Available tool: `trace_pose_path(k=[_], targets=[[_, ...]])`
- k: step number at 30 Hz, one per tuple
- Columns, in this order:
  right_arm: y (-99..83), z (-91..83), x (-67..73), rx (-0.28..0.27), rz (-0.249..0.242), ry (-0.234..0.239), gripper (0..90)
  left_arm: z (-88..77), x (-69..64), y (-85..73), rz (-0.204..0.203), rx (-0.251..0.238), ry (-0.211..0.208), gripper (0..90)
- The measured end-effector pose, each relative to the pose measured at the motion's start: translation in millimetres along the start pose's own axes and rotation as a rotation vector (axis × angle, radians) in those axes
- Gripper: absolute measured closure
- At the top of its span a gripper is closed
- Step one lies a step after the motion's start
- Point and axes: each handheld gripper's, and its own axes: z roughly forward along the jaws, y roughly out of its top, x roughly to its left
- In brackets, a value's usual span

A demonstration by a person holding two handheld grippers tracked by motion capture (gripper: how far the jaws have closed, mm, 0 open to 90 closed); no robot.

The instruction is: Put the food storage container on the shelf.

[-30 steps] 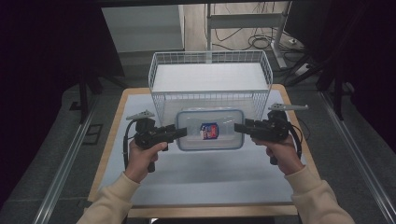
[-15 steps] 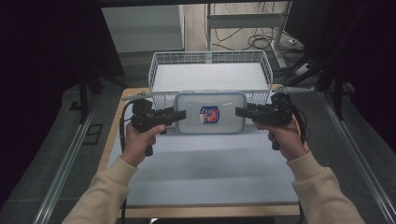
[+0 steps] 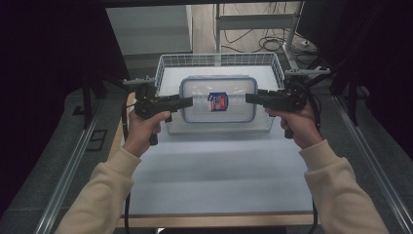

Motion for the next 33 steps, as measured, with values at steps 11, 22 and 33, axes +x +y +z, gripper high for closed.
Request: trace_pose_path(k=[11,22,33], targets=[[36.2,6.1,-17.9,-0.014,0.001,0.007,51.5,10.5,9.5,38.0,0.009,-0.015,0.002,47.0],[55.4,17.9,-37.2,0.004,0.031,0.006,51.5,24.8,27.2,52.1,-0.032,-0.009,-0.006,47.0],[54.1,33.4,-65.8,0.003,0.136,-0.005,51.1,48.8,51.0,60.6,-0.095,0.048,-0.008,47.1]])
